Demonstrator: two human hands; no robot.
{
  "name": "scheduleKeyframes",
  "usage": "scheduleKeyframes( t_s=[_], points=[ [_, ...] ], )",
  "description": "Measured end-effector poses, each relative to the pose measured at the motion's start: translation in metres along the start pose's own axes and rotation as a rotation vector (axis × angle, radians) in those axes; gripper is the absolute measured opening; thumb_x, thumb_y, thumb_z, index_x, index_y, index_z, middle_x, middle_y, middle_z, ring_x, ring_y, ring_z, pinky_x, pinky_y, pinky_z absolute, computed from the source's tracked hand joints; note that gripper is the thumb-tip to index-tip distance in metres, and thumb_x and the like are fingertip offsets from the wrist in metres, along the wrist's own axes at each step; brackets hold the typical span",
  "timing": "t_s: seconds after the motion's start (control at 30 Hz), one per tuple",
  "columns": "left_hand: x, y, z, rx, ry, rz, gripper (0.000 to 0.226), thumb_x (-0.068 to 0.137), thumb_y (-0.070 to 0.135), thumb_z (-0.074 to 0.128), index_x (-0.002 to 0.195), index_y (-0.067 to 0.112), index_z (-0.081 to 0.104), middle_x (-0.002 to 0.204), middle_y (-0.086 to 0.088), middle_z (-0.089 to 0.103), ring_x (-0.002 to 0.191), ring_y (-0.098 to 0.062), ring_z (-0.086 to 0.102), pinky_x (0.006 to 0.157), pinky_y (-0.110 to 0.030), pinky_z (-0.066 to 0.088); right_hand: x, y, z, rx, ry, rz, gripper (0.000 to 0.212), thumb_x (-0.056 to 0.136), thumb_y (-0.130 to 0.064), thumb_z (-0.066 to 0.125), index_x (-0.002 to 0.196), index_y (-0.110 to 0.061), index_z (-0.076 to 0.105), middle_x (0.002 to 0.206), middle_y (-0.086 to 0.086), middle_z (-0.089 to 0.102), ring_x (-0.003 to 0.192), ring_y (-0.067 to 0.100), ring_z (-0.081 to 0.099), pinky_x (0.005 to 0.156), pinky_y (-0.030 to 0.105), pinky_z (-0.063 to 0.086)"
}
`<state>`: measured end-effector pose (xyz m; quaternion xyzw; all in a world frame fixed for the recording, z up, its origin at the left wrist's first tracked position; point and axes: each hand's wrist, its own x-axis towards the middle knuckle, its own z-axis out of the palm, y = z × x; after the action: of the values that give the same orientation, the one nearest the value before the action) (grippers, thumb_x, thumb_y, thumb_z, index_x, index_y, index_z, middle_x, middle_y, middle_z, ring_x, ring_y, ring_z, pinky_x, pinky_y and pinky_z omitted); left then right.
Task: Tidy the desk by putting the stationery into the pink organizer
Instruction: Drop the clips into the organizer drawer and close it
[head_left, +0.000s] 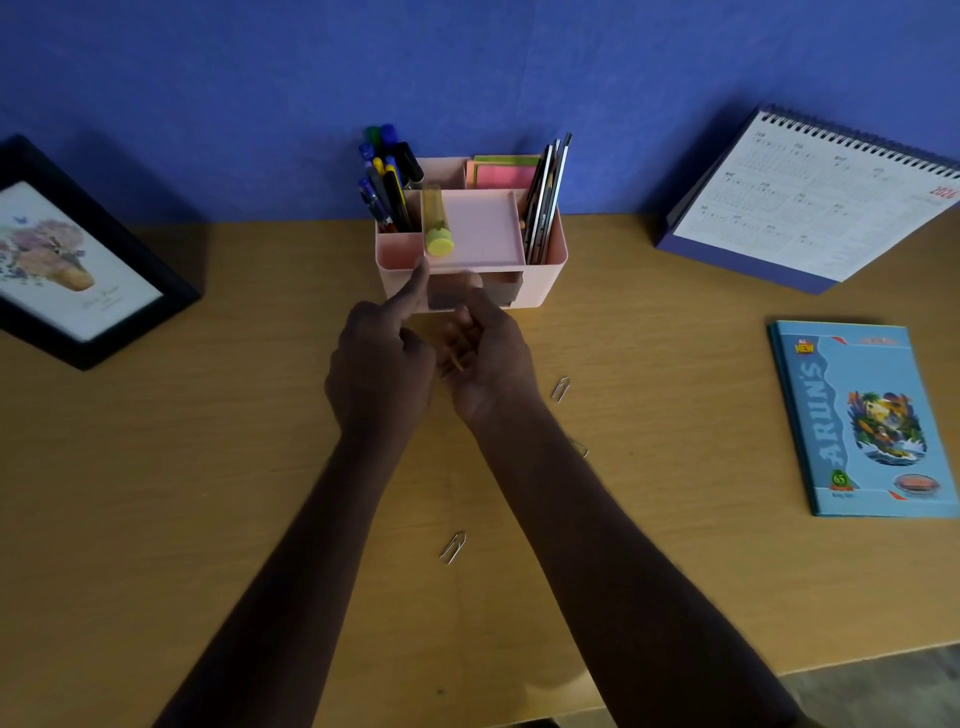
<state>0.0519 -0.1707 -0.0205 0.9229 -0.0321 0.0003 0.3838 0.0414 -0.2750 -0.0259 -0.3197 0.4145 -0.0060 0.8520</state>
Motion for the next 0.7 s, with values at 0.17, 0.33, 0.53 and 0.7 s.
scheduleKeyframes(
  t_s=[0.17,0.33,0.53,0.7],
  points=[
    [0.005,0.001,-0.003,-0.006,-0.001,-0.014,0.07,0.1,0.006,0.046,0.156,0.049,0.048,0.112,0.0,0.065,0.065,-0.01,0.051,0.051,-0.025,0.03,-0.006,0.003,-0.007,-0.006,0.024,0.003,0.038,0.089,-0.038,0.084,0.115,-0.012,0.074,0.087,-0.001,0.064,0.078,0.014,0.062,0.067,0.032,0.051],
    [0.009,0.0,-0.004,-0.022,-0.016,-0.014,0.069,0.096,0.014,0.04,0.153,0.053,0.049,0.105,-0.001,0.064,0.074,-0.018,0.058,0.055,-0.03,0.037,-0.014,0.012,-0.021,-0.003,0.028,0.008,0.036,0.088,-0.038,0.086,0.112,-0.014,0.074,0.09,0.0,0.063,0.075,0.013,0.06,0.064,0.032,0.047],
    [0.009,-0.001,-0.003,-0.04,-0.029,-0.003,0.069,0.094,0.019,0.038,0.153,0.053,0.048,0.106,-0.002,0.064,0.078,-0.023,0.061,0.057,-0.036,0.044,-0.024,0.019,-0.03,0.013,0.04,0.017,0.035,0.089,-0.035,0.085,0.115,-0.015,0.074,0.089,-0.001,0.063,0.068,0.011,0.057,0.058,0.029,0.044],
    [0.011,-0.004,-0.003,-0.051,-0.041,0.006,0.07,0.091,0.025,0.035,0.153,0.056,0.046,0.111,0.0,0.069,0.079,-0.029,0.065,0.06,-0.042,0.051,-0.033,0.021,-0.034,0.009,0.049,0.015,0.03,0.091,-0.034,0.083,0.108,-0.015,0.068,0.082,-0.002,0.062,0.068,0.011,0.056,0.06,0.03,0.041]
  ],
)
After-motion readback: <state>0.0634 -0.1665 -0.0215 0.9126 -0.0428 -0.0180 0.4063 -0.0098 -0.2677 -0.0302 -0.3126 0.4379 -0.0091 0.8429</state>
